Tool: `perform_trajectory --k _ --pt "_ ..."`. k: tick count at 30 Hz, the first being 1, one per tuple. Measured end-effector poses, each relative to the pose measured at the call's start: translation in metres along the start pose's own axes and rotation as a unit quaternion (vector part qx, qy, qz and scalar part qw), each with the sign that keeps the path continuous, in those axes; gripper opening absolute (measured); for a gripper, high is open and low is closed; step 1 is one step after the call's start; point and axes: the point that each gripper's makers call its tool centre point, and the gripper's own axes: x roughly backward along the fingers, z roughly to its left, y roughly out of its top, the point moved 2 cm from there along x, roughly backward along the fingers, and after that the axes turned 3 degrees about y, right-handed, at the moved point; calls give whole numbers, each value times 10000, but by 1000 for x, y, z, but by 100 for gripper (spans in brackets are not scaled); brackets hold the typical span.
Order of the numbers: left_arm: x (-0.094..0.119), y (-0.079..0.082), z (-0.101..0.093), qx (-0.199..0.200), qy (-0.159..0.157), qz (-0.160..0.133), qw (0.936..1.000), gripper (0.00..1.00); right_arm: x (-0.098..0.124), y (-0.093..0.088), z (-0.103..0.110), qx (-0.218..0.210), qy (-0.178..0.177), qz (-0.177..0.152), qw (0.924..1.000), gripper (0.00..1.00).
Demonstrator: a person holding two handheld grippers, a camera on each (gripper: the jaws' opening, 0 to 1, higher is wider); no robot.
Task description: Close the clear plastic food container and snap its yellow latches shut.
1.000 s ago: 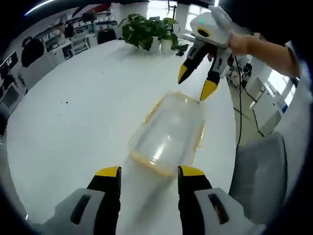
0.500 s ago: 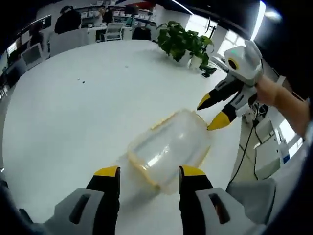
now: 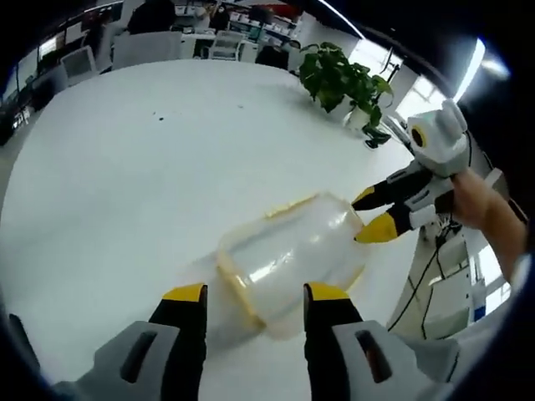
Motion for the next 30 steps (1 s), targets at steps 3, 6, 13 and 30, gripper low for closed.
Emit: perform_trajectory --k 3,6,13,30 --pt "-1 -1 0 92 13 -44 9999 45 -2 -1 1 -112 35 -50 9999 38" --pt "-3 -3 0 188 4 -46 9998 44 -2 1 0 -217 46 -143 9997 38" --pt "-7 -5 -1 332 -56 -65 9994 38 -2 1 0 -271 65 -166 9995 38" --pt "-15 -7 -5 512 -184 -42 9985 35 -5 -1 -1 -417 197 -81 9989 35"
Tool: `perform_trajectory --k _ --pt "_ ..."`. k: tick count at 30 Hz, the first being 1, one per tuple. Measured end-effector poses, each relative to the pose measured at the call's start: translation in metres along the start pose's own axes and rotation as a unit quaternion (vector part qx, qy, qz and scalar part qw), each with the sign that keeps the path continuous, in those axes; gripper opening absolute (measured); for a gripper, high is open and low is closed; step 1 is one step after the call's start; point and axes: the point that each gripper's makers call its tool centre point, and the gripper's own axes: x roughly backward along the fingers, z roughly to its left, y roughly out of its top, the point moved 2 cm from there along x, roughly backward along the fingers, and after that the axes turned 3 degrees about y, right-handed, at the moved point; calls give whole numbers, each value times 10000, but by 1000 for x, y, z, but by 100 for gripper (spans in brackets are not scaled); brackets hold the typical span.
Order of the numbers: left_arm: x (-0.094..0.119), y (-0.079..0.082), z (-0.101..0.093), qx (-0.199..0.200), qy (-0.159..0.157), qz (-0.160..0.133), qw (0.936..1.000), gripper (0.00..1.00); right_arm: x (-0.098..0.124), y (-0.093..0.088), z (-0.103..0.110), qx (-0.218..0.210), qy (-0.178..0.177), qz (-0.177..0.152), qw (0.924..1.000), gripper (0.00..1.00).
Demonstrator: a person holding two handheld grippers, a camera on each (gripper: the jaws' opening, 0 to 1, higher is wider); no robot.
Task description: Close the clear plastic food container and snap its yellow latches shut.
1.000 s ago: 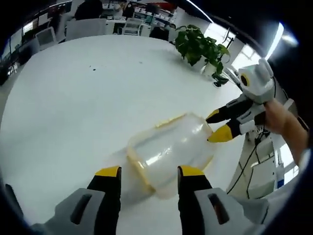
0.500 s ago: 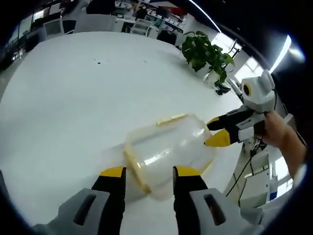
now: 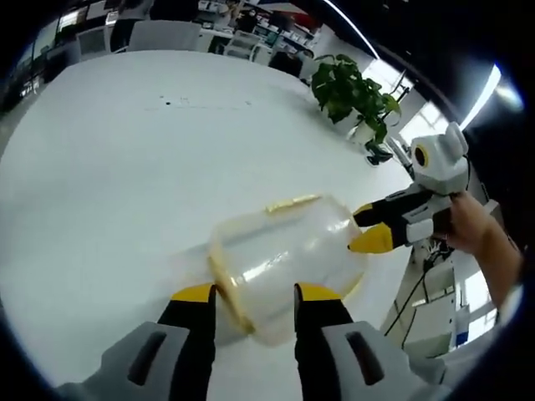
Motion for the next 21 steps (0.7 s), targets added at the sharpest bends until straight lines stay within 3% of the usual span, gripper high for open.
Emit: perform_trajectory --k 5,6,7,8,11,18,21 --pt "0 0 1 121 -15 -67 9999 32 -1 0 -1 20 51 30 10000 33" --pt "-1 -5 1 98 9 132 9999 31 -2 2 -1 20 74 -10 10000 33" --pt "-5 1 -1 287 -2 -65 9996 31 0 1 -1 4 101 8 9999 33" --pt "-5 -1 0 94 -9 15 10000 30 1 -4 4 25 288 145 9995 31" --pt "-7 -2 2 155 60 13 9999 30 -1 -2 4 55 114 16 9999 31" --pt "-5 0 1 213 25 -35 9998 33 -1 -2 3 13 104 12 9999 34" --pt "-4 -1 2 396 1 -191 9990 35 -1 -4 3 -19 131 -201 9997 37"
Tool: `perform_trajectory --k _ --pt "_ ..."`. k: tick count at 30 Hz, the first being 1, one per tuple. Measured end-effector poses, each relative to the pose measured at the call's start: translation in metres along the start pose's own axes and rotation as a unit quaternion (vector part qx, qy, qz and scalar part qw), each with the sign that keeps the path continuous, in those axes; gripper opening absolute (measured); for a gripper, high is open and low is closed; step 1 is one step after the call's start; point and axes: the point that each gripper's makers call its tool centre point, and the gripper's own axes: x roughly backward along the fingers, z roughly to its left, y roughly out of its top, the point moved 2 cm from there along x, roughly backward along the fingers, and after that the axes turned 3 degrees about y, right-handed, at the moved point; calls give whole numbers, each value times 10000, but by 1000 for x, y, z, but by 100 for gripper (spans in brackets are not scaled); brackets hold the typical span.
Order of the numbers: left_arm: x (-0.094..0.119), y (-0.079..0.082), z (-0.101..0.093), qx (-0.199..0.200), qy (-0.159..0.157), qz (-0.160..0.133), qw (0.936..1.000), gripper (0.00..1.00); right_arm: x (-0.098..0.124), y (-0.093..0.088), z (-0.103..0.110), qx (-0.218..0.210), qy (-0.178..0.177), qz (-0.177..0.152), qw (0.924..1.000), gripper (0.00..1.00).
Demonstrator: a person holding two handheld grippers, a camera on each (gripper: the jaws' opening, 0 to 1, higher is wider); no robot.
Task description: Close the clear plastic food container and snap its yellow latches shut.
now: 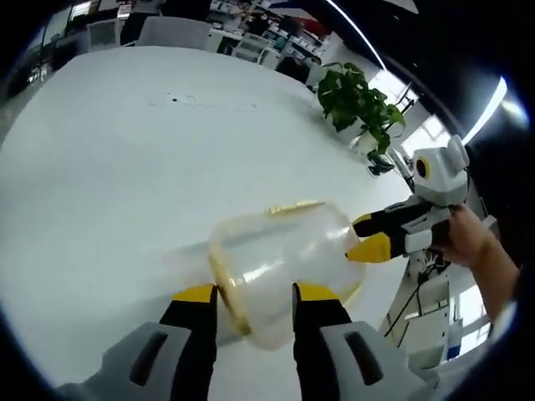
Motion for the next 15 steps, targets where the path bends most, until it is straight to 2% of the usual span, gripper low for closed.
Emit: perform_trajectory --k 3,4,6,11,15 --pt "-1 -1 0 211 -106 -75 9997 36 -4 -6 5 27 70 -58 10000 43" --pt "-1 -6 -3 413 -270 86 9987 37 -5 -8 9 77 131 -33 9999 45" --pt "-1 -5 -2 293 -266 77 9992 39 -6 -9 11 358 156 -24 9992 49" --pt "10 -1 -3 125 -321 3 9994 41 1 -9 8 500 61 61 9987 46" --pt "15 -6 5 -245 -130 61 9996 42 7 -6 4 905 -62 66 9959 43"
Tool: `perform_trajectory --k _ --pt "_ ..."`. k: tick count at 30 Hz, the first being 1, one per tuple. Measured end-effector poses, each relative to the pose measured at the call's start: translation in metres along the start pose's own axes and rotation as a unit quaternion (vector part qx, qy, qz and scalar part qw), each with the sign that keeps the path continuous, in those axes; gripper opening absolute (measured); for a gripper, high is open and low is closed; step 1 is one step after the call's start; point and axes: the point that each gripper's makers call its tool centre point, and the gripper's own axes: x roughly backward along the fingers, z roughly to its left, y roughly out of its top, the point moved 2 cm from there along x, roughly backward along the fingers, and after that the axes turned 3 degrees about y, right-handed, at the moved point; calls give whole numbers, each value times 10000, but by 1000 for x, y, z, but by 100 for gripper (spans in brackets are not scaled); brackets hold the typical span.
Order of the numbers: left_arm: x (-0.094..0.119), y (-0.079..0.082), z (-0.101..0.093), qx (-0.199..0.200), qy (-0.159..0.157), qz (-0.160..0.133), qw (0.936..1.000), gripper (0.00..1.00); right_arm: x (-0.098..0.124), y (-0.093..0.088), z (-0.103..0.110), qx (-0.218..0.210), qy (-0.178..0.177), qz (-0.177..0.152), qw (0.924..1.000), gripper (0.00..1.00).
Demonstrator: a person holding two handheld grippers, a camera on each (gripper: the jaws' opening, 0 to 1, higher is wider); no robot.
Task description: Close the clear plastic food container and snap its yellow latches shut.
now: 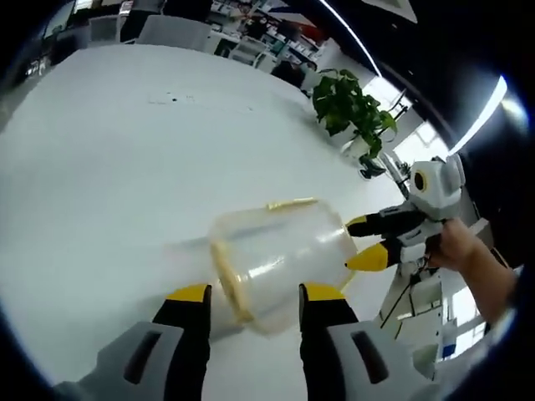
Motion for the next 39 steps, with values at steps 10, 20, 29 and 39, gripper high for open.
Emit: perform_trajectory --k 10,20,29,39 --pt "5 -3 -4 -1180 140 25 9929 41 4 18 9 1752 36 180 9844 37" --pt "10 5 -4 -1637 104 27 9865 41 4 31 11 2494 54 230 9681 34" --pt "11 12 -14 -2488 -96 241 9682 39 -5 32 21 3150 235 397 9480 32" --pt "4 17 -23 -3692 -177 18 9292 34 -14 33 33 3696 420 348 9276 32"
